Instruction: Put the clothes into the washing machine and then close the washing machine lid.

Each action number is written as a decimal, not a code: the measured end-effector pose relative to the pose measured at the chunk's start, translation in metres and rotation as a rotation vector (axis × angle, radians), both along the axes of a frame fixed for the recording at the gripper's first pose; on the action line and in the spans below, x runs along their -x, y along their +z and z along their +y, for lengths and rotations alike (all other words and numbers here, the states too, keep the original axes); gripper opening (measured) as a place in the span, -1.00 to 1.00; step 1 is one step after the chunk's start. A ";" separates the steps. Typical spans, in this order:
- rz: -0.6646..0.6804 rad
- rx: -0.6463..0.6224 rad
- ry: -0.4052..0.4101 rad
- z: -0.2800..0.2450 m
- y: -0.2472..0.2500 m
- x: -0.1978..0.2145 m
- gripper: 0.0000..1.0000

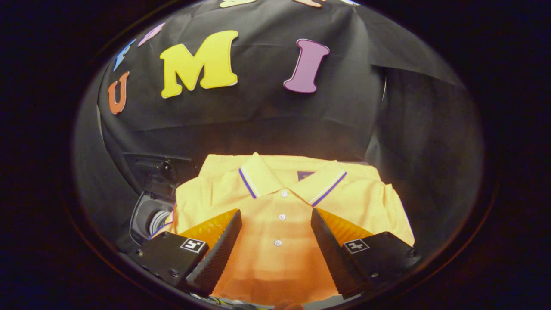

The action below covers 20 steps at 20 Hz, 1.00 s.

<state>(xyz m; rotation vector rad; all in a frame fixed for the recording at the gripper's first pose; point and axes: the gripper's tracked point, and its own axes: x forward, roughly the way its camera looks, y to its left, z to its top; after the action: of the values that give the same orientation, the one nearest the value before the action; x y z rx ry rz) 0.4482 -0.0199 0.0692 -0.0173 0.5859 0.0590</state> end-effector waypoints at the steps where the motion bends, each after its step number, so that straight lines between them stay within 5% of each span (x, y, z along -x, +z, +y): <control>1: 0.016 0.010 -0.003 -0.002 -0.006 0.000 1.00; 12: 0.184 -0.024 0.029 0.000 -0.017 0.007 0.96; 18: 0.217 -0.048 0.046 -0.004 -0.012 0.008 -0.20; 19: 0.224 -0.064 0.039 -0.003 -0.013 0.009 -0.58; 20: 0.235 -0.076 0.034 -0.004 -0.010 0.009 -0.75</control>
<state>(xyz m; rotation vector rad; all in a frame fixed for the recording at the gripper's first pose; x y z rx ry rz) 0.4394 -0.0241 0.0589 0.0540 0.8181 0.1176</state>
